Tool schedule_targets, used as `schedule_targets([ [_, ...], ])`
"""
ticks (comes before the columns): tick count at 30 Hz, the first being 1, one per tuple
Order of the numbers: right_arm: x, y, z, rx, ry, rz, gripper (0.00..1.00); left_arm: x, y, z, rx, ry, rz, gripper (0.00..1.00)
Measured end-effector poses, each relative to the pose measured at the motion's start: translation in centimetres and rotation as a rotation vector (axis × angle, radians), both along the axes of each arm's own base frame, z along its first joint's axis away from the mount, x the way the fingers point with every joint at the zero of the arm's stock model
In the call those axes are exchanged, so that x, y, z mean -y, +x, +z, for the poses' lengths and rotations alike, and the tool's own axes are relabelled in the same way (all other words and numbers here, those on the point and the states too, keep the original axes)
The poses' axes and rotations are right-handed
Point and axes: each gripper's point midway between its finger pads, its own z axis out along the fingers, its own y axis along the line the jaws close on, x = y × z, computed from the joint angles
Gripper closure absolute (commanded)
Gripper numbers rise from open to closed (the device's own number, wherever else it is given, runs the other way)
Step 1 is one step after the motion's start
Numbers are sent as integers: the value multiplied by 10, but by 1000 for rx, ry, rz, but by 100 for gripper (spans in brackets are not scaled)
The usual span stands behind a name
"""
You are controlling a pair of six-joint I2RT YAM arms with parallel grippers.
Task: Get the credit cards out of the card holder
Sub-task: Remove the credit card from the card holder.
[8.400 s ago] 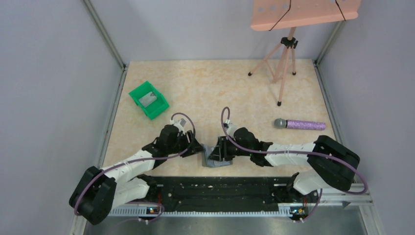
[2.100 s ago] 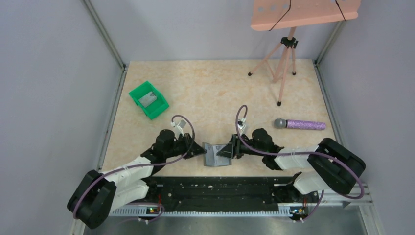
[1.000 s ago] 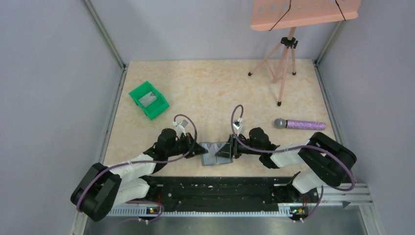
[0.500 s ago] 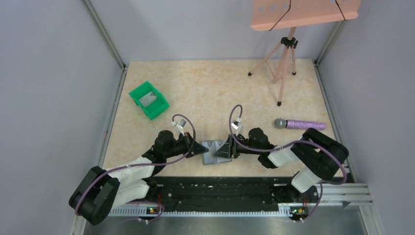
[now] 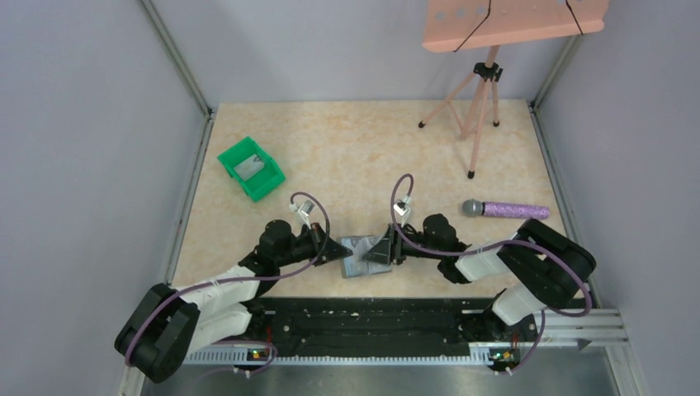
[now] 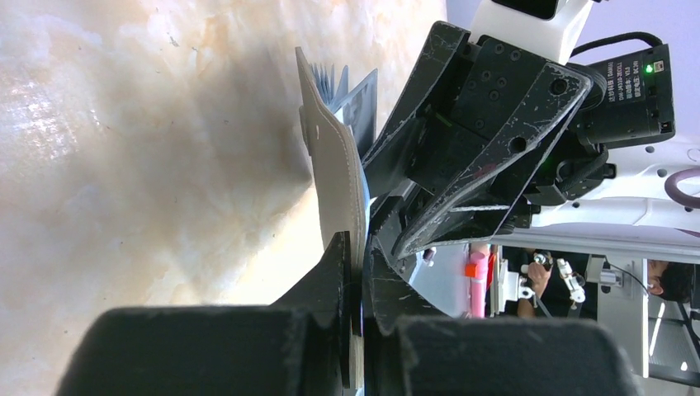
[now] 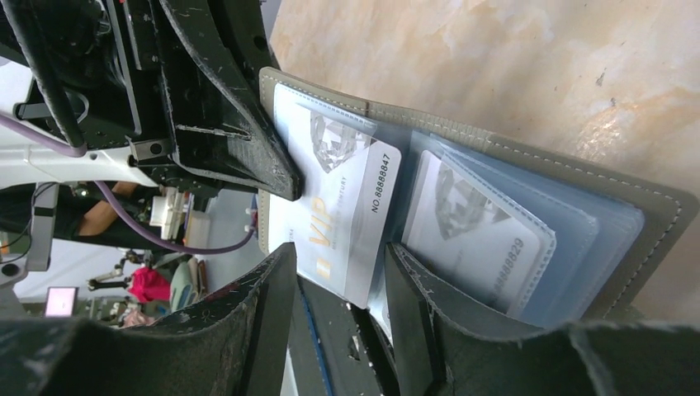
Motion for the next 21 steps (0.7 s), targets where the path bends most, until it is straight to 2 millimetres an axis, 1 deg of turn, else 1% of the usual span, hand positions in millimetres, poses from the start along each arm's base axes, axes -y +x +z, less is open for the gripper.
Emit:
schedule_targets([
  [6, 3, 2, 6, 32, -9, -16, 57, 1, -2, 3, 4, -11, -10, 100],
  [14, 0, 1, 10, 38, 21, 2, 57, 3, -1, 12, 14, -44, -13, 100],
  [17, -2, 0, 9, 29, 29, 10, 61, 3, -1, 11, 12, -44, -13, 100],
  [21, -2, 0, 11, 29, 40, 12, 74, 4, -2, 13, 15, -52, -17, 100],
])
